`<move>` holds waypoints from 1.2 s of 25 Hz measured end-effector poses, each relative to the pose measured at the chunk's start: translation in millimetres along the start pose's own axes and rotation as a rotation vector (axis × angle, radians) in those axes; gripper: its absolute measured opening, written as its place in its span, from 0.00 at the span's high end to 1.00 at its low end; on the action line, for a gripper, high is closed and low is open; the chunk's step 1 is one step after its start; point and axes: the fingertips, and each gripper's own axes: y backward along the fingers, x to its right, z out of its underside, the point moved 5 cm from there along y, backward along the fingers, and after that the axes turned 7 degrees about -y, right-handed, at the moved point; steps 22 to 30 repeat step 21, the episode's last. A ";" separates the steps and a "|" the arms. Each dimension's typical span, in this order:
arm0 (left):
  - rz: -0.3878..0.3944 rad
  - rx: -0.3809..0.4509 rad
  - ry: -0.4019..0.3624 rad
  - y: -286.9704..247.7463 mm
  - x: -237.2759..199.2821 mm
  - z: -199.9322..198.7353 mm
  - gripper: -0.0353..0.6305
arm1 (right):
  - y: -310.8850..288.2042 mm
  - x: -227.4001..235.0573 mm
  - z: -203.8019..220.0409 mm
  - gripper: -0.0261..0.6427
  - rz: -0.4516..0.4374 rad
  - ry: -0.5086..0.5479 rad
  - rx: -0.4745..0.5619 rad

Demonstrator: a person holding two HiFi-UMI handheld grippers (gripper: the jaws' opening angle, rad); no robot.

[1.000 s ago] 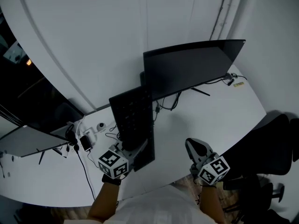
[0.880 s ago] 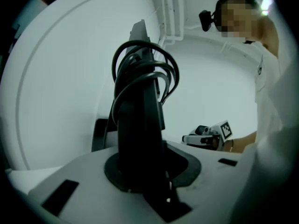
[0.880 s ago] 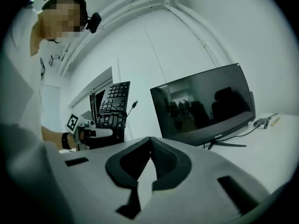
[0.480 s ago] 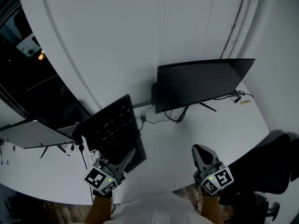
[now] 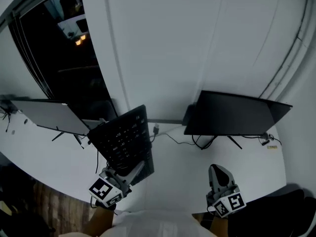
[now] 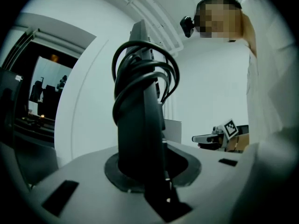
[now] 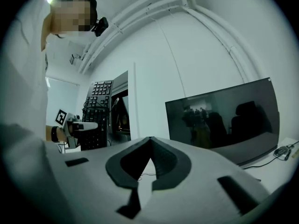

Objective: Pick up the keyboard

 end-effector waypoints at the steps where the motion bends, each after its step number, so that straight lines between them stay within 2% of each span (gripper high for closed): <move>1: -0.011 0.000 0.002 -0.1 1.6 -1.1 0.83 | -2.6 1.8 -0.4 0.96 -0.016 0.002 -0.001; 8: -0.064 -0.020 -0.009 1.8 5.5 -4.9 0.83 | -28.2 0.7 -1.6 0.96 -0.117 0.009 -0.019; 14: -0.077 0.003 -0.017 6.7 3.8 -10.2 0.83 | -40.7 -11.5 -1.8 0.96 -0.166 0.025 -0.035; 30: -0.088 -0.001 0.001 2.6 2.8 -3.8 0.83 | -47.0 -6.3 2.7 0.96 -0.186 0.036 -0.049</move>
